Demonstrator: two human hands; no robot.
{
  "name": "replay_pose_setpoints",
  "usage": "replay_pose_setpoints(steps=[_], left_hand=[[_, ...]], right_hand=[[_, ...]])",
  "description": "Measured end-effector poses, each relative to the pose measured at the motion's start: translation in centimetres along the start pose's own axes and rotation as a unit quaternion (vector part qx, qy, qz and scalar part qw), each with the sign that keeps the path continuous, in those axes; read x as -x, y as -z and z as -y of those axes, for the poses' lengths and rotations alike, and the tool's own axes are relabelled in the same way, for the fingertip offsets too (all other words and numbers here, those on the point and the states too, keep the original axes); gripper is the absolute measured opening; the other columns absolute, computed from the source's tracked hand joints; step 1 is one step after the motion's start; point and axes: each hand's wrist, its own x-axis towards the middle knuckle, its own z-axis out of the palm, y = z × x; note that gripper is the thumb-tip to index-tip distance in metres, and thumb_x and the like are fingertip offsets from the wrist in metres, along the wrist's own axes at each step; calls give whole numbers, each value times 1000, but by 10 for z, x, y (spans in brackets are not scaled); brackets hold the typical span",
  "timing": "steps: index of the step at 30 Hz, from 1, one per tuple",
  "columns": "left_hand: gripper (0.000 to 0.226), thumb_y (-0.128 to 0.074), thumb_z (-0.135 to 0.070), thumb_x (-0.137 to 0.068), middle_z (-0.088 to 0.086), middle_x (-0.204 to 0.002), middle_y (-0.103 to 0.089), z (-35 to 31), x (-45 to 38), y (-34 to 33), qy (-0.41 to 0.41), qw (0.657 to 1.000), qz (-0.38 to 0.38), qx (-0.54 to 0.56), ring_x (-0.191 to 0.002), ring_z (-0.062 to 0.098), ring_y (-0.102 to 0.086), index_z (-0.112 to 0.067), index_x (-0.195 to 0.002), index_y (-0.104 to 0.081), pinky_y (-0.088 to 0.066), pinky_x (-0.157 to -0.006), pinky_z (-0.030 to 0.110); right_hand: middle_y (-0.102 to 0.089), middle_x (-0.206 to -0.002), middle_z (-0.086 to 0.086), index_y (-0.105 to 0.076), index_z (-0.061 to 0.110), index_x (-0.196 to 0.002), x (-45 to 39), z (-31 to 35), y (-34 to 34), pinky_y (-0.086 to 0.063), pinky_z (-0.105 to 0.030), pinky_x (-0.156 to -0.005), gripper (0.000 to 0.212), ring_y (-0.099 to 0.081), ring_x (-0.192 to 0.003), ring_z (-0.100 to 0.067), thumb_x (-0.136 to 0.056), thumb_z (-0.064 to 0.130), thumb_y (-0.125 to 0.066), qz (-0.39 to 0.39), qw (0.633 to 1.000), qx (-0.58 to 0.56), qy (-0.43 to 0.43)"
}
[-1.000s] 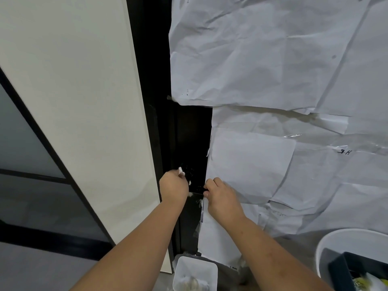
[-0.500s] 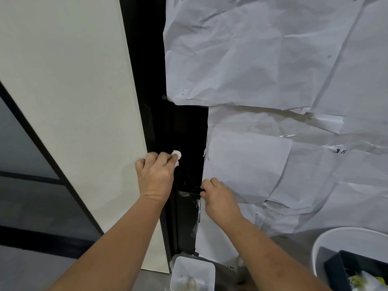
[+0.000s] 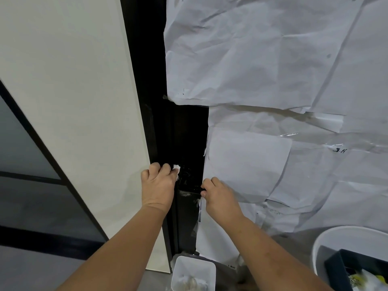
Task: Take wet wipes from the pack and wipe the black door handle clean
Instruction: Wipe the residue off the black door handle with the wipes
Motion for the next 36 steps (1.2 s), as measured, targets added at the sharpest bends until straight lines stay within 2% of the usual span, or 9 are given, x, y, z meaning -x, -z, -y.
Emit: replay_pose_setpoints(steps=[5,8,12,14,17,22,26,32,36], left_hand=[[21,-65,-2,-83,5,-84,-66,-11,18,5,148,974,93,144,-74,28,-57,-12,-100,-70,-43,-60,35],[23,-44,-15,-100,10,-83,-67,-21,12,18,358,862,135,332,-73,26,-61,-9,-108,-66,-47,-63,32],[20,-55,-14,-94,11,-72,-57,-29,-12,13,534,616,201,543,-63,24,-51,-7,-80,-68,-42,-61,30],[10,-61,-13,-91,7,-67,-56,-34,-20,12,565,568,220,557,-55,20,-47,-8,-87,-69,-40,-55,26],[12,-64,-10,-93,5,-77,-65,-41,-19,15,526,613,184,560,-68,18,-61,-5,-101,-70,-50,-63,24],[28,-57,-17,-98,2,-76,-68,-44,4,27,320,839,170,407,-57,5,-55,-12,-122,-68,-40,-49,7],[31,-51,-17,-99,-1,-56,-55,-44,-2,27,315,839,181,405,-44,11,-45,-13,-126,-65,-41,-46,23],[27,-59,-16,-96,6,-84,-72,-40,-7,26,335,826,181,415,-52,6,-52,-13,-121,-69,-38,-46,6],[17,-66,-16,-91,-4,-78,-69,-28,-6,31,343,824,175,417,-60,5,-61,-14,-105,-76,-42,-51,3]], right_hand=[[-54,-96,-2,-54,15,-101,0,-1,-3,-45,-38,-68,10,-51,-79,-24,-97,18,-45,-14,1000,-1,-7],[-54,-95,-2,-54,15,-99,-1,-1,-4,-44,-39,-67,9,-51,-77,-24,-96,18,-46,-16,1000,1,-9],[-53,-95,-3,-53,14,-100,-1,0,-3,-40,-36,-65,8,-51,-77,-25,-96,19,-47,-14,1000,-4,-8],[-53,-95,-2,-53,15,-100,0,0,-3,-39,-35,-64,8,-51,-78,-25,-96,19,-48,-14,1000,0,-5],[-54,-95,-3,-54,15,-100,-1,0,-3,-36,-34,-64,7,-51,-78,-25,-95,18,-49,-15,1000,2,-4],[-55,-96,-3,-54,15,-101,-1,1,-3,-38,-33,-64,7,-51,-78,-24,-95,16,-51,-18,1000,-1,-6],[-55,-97,-3,-54,15,-102,-1,3,-3,-41,-34,-65,8,-50,-78,-22,-95,16,-51,-12,1000,-2,-10],[-55,-98,-1,-54,15,-105,-1,3,-1,-44,-34,-67,10,-53,-82,-22,-96,18,-49,-10,1000,1,-8],[-54,-95,-3,-53,15,-100,0,1,-3,-45,-40,-66,8,-52,-79,-26,-96,18,-47,-11,1000,4,-9]])
